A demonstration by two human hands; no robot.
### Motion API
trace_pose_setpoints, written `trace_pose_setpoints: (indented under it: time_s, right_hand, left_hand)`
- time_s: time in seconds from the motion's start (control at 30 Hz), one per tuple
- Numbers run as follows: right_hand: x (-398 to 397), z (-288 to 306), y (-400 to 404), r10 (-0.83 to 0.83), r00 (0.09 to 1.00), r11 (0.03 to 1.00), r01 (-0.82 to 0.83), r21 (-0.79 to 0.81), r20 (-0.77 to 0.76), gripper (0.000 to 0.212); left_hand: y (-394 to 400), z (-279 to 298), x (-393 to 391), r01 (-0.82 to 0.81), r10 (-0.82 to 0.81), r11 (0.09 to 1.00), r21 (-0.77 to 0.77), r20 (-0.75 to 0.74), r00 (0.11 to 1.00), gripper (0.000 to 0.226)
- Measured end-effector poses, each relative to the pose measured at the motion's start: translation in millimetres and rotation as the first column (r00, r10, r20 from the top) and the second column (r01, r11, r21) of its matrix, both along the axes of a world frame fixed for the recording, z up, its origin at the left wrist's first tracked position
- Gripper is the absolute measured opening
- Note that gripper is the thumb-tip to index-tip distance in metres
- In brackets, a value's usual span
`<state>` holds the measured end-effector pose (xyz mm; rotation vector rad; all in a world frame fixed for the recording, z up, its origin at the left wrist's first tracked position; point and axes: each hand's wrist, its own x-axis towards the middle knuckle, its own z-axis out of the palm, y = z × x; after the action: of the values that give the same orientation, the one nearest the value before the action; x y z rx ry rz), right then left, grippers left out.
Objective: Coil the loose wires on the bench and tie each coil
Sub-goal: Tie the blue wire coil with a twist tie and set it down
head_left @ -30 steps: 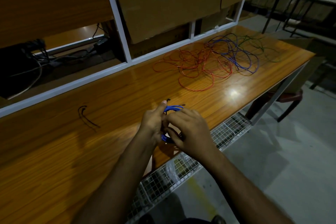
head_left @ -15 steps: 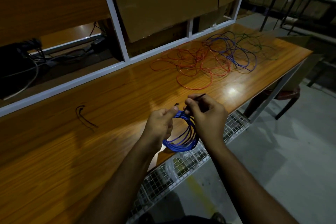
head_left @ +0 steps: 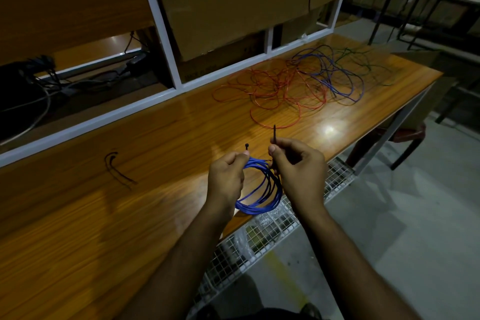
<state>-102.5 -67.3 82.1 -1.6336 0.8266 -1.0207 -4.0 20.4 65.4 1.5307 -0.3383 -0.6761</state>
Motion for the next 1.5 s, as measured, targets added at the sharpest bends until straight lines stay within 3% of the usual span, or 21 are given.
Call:
trace_pose_setpoints:
  time_s: [0.13, 0.3, 0.47, 0.6, 0.77, 0.93, 1.07, 1.2, 1.33, 1.5]
  right_hand:
    - [-6.5, 0.7, 6.4, 0.048, 0.996, 0.999, -0.049, 0.012, 0.074, 0.003]
    - [-11.9, -4.8, 15.5, 0.107, 0.987, 0.994, -0.11, 0.019, 0.123, 0.006]
    - [-13.6, -18.7, 11.9, -0.069, 0.997, 0.991, 0.065, -0.116, -0.028, 0.005]
    - [-6.1, -24.8, 16.6, 0.044, 0.993, 0.996, -0.051, -0.068, -0.108, 0.008]
    - [4.5, -29.1, 15.8, 0.029, 0.991, 0.982, -0.052, -0.184, -0.129, 0.009]
    - [8.6, -32.9, 15.1, 0.024, 0.985, 0.959, -0.07, -0.273, -0.169, 0.02]
    - [12.9, -33.8, 11.0, -0.001, 0.981, 0.954, -0.058, -0.295, -0.195, 0.009]
    - [17.9, -33.9, 11.1, -0.092, 0.967, 0.915, -0.012, -0.403, -0.238, 0.012]
    - [24.0, -29.6, 15.6, -0.151, 0.963, 0.88, 0.028, -0.475, -0.224, 0.014]
    - [18.9, -23.7, 16.6, -0.079, 0.994, 0.964, 0.056, -0.261, -0.08, 0.015]
  left_hand:
    - [3.0, -3.1, 1.4, -0.017, 0.017, 1.0, -0.01, -0.013, 1.0, 0.018]
    - [5.4, -3.7, 3.0, -0.027, 0.027, 1.0, -0.015, 0.023, 0.999, 0.016]
    - [3.8, -7.8, 4.6, 0.023, -0.036, 0.994, -0.108, -0.119, 0.992, 0.016]
    - [4.0, -8.1, -2.0, 0.08, -0.112, 0.979, -0.186, -0.167, 0.98, 0.019]
    - [2.9, -13.6, -11.7, 0.051, -0.077, 0.986, -0.16, -0.165, 0.983, 0.02]
    - [2.1, -9.0, -12.7, 0.05, -0.05, 0.997, -0.058, 0.004, 0.999, 0.021]
    - [-0.3, -7.2, -3.8, 0.101, -0.118, 0.992, 0.081, 0.246, 0.962, 0.022]
    - [-7.1, -9.7, -2.7, 0.019, -0.076, 0.98, 0.2, 0.279, 0.957, 0.022]
    - [-16.8, -3.1, -5.8, -0.133, 0.057, 0.966, 0.221, 0.322, 0.945, 0.021]
    - [-14.4, -2.0, 6.1, -0.192, 0.131, 0.97, 0.15, 0.339, 0.931, 0.017]
